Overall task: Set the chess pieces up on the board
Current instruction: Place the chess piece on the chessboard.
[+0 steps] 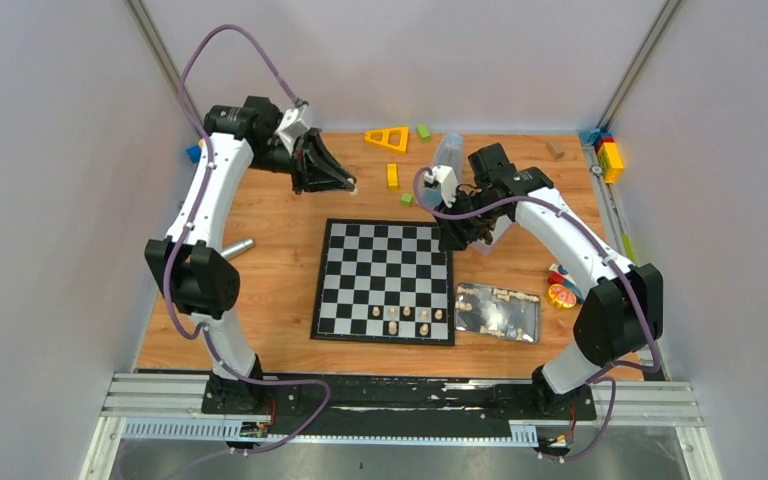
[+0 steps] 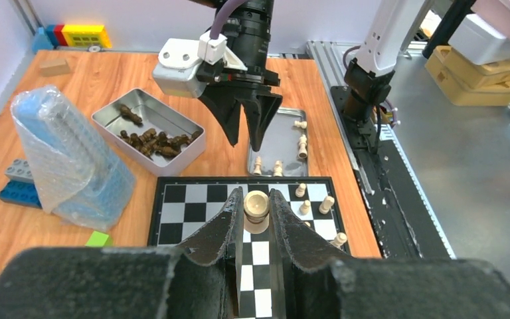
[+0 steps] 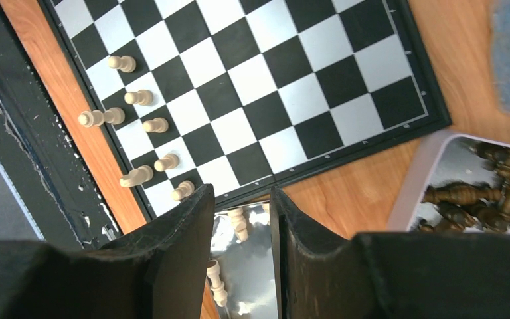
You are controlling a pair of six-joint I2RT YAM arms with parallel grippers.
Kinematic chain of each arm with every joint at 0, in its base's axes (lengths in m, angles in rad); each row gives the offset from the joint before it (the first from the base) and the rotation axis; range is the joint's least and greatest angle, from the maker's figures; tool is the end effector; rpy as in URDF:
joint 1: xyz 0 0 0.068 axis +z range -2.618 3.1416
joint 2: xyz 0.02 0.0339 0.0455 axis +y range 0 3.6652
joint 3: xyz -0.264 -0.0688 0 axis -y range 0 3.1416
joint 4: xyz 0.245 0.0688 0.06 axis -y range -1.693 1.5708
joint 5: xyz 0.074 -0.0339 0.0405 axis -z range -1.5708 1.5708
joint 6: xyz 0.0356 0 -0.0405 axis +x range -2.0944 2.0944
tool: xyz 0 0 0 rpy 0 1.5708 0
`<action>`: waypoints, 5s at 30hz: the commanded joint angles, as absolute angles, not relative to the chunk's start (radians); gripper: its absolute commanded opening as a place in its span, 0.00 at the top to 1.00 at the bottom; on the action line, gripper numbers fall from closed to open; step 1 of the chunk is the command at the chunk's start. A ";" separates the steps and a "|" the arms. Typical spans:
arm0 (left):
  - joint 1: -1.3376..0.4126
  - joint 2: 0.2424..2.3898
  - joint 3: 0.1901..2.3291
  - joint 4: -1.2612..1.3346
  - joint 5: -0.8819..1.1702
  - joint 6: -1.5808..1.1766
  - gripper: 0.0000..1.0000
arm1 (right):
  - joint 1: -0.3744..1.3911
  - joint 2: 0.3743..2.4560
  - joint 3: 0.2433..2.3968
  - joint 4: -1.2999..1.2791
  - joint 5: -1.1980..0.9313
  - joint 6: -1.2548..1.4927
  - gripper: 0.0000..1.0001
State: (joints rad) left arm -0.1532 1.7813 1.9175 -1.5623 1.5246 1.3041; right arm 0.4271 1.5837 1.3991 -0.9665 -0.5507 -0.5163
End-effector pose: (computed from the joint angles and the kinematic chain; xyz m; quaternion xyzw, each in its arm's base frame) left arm 0.3115 -0.0841 0.3895 0.5176 0.5049 -0.5494 0.4187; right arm 0.2815 0.1486 0.2962 -0.4781 0.8127 0.2567 0.2121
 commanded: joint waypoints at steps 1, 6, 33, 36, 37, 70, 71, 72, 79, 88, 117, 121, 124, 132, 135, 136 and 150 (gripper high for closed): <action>-0.196 1.867 2.127 -1.608 1.486 0.986 0.95 | 0.400 1.578 1.457 -0.952 -0.566 -0.517 0.63; -0.238 1.768 1.947 -0.839 1.284 0.303 0.95 | 0.378 1.570 1.469 -0.955 -0.560 -0.517 0.63; -0.892 1.457 0.894 0.256 0.943 0.360 0.93 | 0.077 1.320 1.162 -0.776 -0.718 -0.413 0.64; -0.924 1.514 0.844 0.408 0.959 0.335 0.92 | 0.071 1.300 1.113 -0.749 -0.733 -0.415 0.64; -0.928 1.544 0.833 0.430 0.967 0.327 0.92 | 0.069 1.295 1.099 -0.741 -0.741 -0.414 0.64; -0.957 1.804 0.880 0.375 0.918 0.456 0.89 | 0.059 1.292 1.028 -0.700 -0.784 -0.421 0.65; -0.957 1.805 0.880 0.371 0.916 0.462 0.88 | 0.059 1.293 1.028 -0.700 -0.785 -0.422 0.64; -0.957 1.805 0.880 0.365 0.915 0.463 0.88 | 0.059 1.294 1.029 -0.700 -0.785 -0.422 0.64; -0.958 1.810 0.881 0.350 0.915 0.476 0.86 | 0.059 1.295 1.028 -0.703 -0.785 -0.425 0.64; -0.958 1.817 0.891 0.329 0.920 0.483 0.83 | 0.059 1.297 1.025 -0.706 -0.784 -0.426 0.64; -0.967 1.809 0.907 0.232 0.917 0.553 0.77 | 0.059 1.304 1.023 -0.712 -0.787 -0.429 0.64; -0.967 1.803 0.911 0.223 0.913 0.558 0.75 | 0.059 1.305 1.025 -0.713 -0.791 -0.428 0.64; -0.968 1.800 0.915 0.215 0.912 0.560 0.73 | 0.059 1.305 1.024 -0.713 -0.790 -0.428 0.64; -0.968 1.792 0.927 0.195 0.916 0.564 0.67 | 0.059 1.307 1.024 -0.715 -0.791 -0.428 0.64; -0.968 1.789 0.934 0.184 0.915 0.568 0.66 | 0.058 1.306 1.024 -0.715 -0.791 -0.427 0.64; -0.968 1.788 0.937 0.183 0.914 0.568 0.65 | 0.060 1.306 1.023 -0.715 -0.790 -0.428 0.64; -0.968 1.700 1.023 0.086 0.866 0.575 0.63 | 0.058 1.277 1.005 -0.762 -0.688 -0.476 0.64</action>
